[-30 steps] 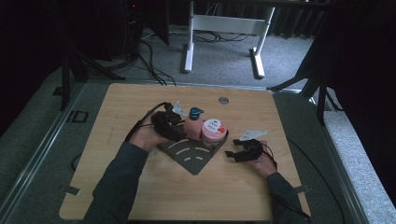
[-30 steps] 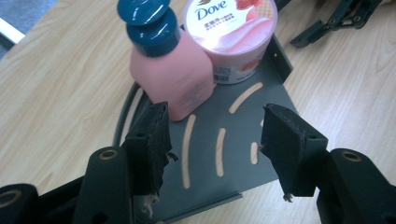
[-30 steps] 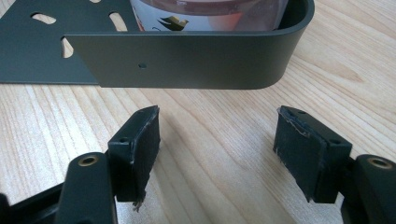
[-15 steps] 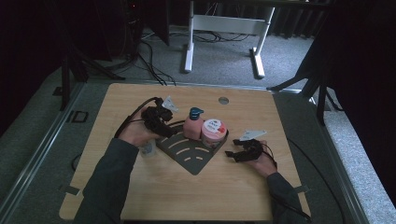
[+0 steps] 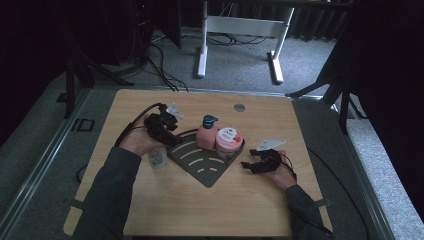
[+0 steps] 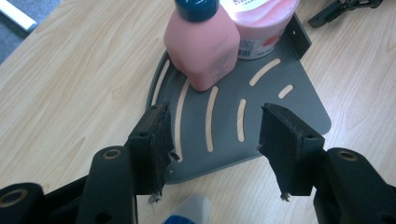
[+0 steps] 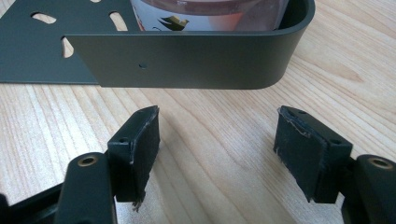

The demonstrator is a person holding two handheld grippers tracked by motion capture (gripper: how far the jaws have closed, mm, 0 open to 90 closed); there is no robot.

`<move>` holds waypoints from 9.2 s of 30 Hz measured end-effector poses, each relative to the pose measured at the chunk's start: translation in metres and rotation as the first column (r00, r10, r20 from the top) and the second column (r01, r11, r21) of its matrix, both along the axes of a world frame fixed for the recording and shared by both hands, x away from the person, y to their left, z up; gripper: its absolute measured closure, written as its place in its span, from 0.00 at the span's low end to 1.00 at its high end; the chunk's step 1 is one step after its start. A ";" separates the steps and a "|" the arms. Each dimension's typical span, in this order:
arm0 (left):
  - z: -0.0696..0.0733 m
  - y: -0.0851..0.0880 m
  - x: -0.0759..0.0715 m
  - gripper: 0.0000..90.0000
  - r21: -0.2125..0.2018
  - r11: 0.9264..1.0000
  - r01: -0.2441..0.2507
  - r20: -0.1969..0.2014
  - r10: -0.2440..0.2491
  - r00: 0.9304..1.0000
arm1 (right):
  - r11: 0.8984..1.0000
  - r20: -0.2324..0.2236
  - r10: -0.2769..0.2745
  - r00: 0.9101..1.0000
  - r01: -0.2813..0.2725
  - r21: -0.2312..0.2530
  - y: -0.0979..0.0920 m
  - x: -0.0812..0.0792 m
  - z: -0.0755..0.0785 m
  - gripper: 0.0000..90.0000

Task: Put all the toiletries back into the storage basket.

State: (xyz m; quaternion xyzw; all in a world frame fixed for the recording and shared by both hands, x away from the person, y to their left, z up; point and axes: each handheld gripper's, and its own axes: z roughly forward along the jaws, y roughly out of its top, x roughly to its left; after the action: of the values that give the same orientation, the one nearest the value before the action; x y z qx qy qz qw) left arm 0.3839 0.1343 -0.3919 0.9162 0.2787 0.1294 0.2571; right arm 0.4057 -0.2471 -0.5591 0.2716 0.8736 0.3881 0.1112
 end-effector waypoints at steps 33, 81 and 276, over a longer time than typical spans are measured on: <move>-0.004 0.045 -0.003 0.47 0.047 0.998 -0.043 -0.061 0.046 0.997 | 1.000 -0.001 0.002 1.000 -0.002 0.002 0.000 0.000 0.000 0.34; -0.030 0.047 0.004 0.51 0.150 0.989 -0.008 -0.154 0.031 0.988 | 1.000 0.001 0.004 1.000 -0.004 0.000 0.000 0.000 0.000 0.34; -0.018 -0.061 0.021 0.61 0.118 0.990 0.073 -0.140 -0.057 0.989 | 1.000 -0.001 0.002 1.000 -0.002 0.002 0.000 0.000 0.000 0.34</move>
State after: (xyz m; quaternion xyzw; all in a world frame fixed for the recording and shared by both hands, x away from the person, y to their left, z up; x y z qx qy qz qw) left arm 0.4051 0.0738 -0.4099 0.9456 0.2570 0.0752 0.1846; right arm 0.4058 -0.2470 -0.5592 0.2709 0.8736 0.3891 0.1099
